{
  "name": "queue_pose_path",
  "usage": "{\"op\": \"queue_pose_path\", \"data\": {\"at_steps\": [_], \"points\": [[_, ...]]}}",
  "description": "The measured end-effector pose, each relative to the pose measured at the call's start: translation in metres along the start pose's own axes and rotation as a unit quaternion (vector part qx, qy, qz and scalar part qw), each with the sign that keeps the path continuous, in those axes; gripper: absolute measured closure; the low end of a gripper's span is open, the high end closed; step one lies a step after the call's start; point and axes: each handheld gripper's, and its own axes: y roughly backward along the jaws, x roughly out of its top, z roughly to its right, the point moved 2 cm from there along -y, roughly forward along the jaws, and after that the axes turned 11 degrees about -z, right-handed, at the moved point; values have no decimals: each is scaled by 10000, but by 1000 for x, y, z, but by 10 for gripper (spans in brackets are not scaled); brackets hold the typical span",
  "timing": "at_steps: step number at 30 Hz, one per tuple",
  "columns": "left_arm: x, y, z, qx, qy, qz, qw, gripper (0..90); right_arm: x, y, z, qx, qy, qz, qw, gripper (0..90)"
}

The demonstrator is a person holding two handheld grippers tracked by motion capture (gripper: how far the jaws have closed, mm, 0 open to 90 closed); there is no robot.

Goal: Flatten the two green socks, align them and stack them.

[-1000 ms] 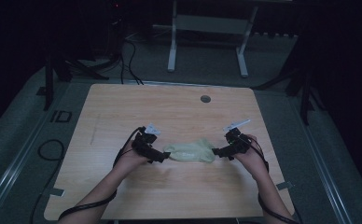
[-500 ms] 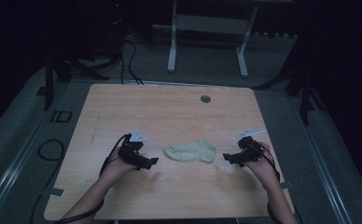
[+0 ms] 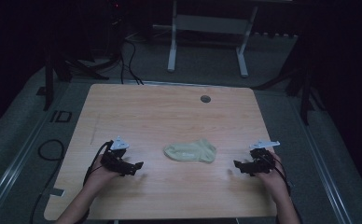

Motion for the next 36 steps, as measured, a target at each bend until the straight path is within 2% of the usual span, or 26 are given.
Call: {"op": "queue_pose_path", "data": {"at_steps": [6, 9, 20, 29, 32, 36], "points": [[-16, 7, -6, 56, 168, 55, 9998, 26, -17, 4, 7, -56, -95, 109, 9999, 118], [-24, 11, -6, 181, 164, 100, 9997, 26, -25, 6, 9, -104, -167, 148, 9997, 118], [-51, 28, -8, 302, 343, 284, 9986, 26, -51, 15, 14, -300, -371, 333, 9983, 119], [-71, 40, -15, 455, 636, 564, 9953, 38, -64, 19, 17, -400, -563, 459, 9966, 119], [-75, 42, -18, 454, 801, 602, 9939, 38, -66, 17, 18, -447, -580, 462, 9962, 119], [-77, 42, -19, 444, 889, 652, 9929, 37, -65, 17, 16, -502, -553, 476, 9961, 119]]}}
